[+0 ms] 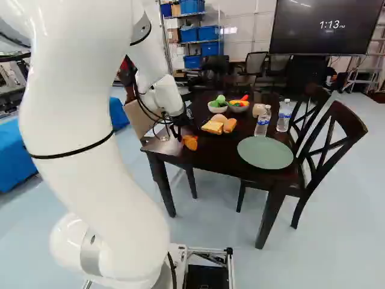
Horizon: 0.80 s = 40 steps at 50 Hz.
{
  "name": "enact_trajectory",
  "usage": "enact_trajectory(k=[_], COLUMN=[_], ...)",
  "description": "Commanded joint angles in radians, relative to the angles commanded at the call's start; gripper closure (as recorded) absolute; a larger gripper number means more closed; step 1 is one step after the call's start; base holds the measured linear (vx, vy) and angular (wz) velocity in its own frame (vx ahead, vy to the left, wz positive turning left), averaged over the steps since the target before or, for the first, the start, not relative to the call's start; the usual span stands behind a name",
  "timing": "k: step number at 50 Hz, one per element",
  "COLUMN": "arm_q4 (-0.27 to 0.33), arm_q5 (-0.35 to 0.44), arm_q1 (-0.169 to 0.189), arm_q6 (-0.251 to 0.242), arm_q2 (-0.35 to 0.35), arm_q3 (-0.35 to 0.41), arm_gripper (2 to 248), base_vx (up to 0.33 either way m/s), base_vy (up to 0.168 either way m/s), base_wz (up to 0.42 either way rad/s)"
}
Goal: Move the croissant to the empty plate
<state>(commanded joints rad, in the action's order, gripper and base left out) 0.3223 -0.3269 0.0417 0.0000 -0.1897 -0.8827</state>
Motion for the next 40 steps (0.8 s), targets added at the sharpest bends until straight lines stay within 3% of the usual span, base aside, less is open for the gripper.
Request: enact_trajectory(k=[16,40], arm_q4=[0.000,0.000], arm_q5=[0.000,0.000], arm_q1=[0.000,0.000], arm_q6=[0.000,0.000], arm_q2=[0.003,0.078], arm_q3=[0.001,0.019], arm_gripper=[119,119], base_vx=[0.000,0.000], base_vy=[0.000,0.000], base_wz=[0.000,0.000])
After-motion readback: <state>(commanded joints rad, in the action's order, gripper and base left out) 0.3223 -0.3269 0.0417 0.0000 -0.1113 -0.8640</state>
